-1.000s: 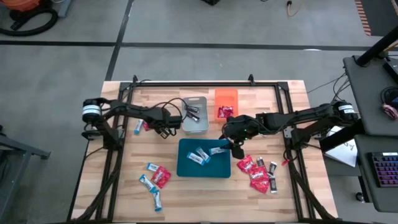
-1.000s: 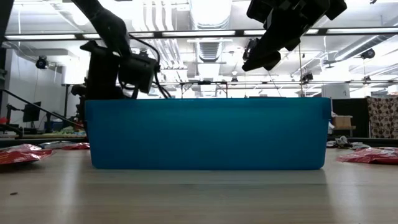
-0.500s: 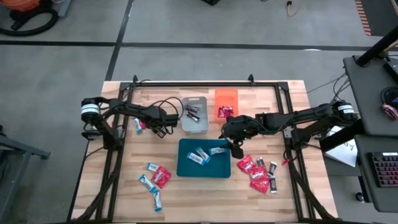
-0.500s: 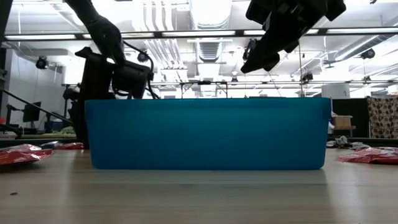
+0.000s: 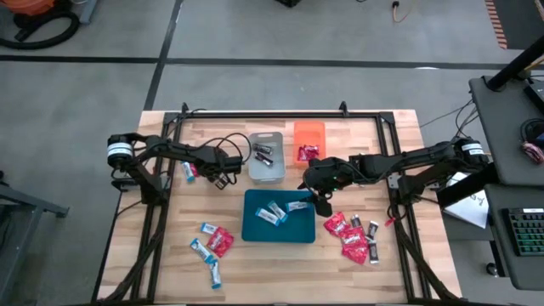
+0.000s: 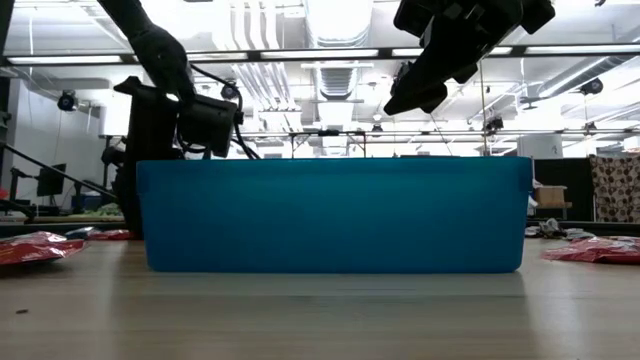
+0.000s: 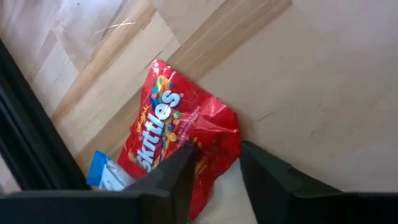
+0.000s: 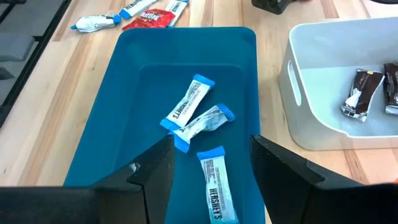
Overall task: Sort candy
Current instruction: Put the red chocolate into the orange bin
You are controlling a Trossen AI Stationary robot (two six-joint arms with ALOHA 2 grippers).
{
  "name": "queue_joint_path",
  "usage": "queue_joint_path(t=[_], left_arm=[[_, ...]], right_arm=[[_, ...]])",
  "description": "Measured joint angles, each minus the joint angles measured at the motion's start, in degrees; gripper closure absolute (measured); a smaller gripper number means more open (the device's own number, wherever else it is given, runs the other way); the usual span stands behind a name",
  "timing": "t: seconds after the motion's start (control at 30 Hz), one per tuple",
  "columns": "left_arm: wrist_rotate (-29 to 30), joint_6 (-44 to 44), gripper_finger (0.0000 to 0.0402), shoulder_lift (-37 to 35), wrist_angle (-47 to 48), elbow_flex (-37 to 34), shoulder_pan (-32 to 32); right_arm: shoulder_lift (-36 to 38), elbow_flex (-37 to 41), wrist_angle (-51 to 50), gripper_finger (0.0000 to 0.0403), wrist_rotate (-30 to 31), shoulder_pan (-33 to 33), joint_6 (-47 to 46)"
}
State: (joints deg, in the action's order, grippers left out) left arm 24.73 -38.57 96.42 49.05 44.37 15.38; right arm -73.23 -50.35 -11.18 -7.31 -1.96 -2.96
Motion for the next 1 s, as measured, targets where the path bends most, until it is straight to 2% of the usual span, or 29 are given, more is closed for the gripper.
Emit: queue_joint_path(t=[0.23, 0.6, 1.0], left_arm=[[4.2, 0.0, 0.0393, 0.2, -1.5, -0.4, 0.2], [6.4, -0.2, 0.0401, -3.2, -1.6, -0.5, -0.3], [7.3, 1.8, 0.0401, -17.1, -4.2, -0.4, -3.8]], right_arm=[[0.0, 0.0, 0.3, 0.0207, 0.0, 0.0, 0.0], [0.0, 0.0, 0.8, 0.0209, 0.0, 0.0, 0.0], [0.0, 0.0, 1.2, 0.0209, 0.0, 0.0, 0.0]])
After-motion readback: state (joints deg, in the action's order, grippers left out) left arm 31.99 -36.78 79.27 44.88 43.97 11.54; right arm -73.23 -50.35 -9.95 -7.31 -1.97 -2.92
